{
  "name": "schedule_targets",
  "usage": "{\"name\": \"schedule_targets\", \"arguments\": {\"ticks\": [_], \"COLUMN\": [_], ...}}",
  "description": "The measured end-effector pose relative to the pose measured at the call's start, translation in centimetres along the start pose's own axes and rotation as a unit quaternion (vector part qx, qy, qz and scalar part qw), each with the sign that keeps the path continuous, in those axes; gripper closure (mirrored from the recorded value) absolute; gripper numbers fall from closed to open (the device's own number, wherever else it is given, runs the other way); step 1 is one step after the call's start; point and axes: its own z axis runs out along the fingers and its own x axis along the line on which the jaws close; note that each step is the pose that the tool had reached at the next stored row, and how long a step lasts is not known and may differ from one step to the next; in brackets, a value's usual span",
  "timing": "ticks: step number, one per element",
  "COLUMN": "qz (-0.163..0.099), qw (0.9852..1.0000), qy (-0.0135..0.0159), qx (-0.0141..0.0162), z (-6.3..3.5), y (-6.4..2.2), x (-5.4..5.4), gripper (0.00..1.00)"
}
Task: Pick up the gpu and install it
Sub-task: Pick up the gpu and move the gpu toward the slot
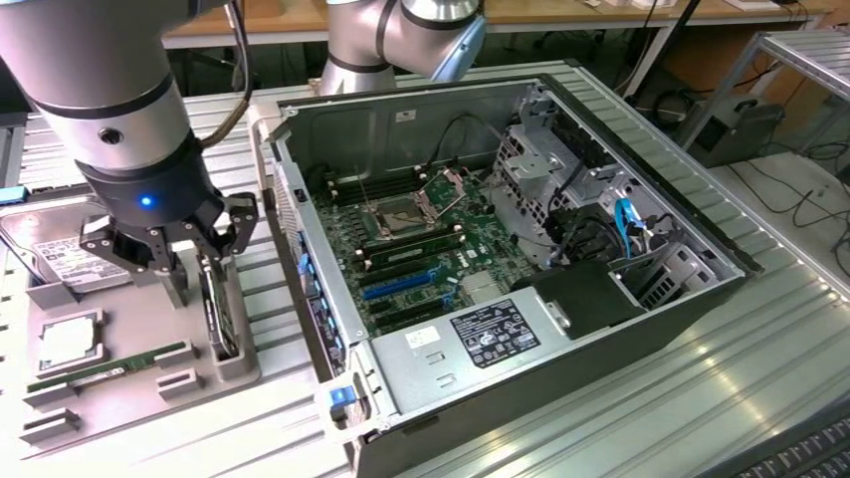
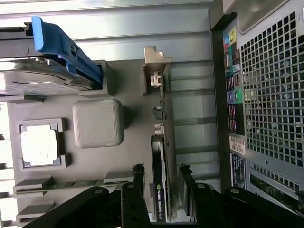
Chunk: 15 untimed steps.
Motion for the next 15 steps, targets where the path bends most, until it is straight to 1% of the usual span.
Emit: {"name": "schedule_targets", "arguments": {"ticks": [3, 11, 15], "qz": [0.0, 0.0, 0.0], "qw": [1.0, 1.0, 1.0], "qy": [-0.0007, -0.001, -0.0016], "qx": [-0.0001, -0.0001, -0.0001], "z": [0.61, 2.1, 2.64], "y": [-0.02, -0.07, -0.08], "x": [0.0, 0.1, 0.1], "gripper": [0.58, 0.58, 0.58]}}
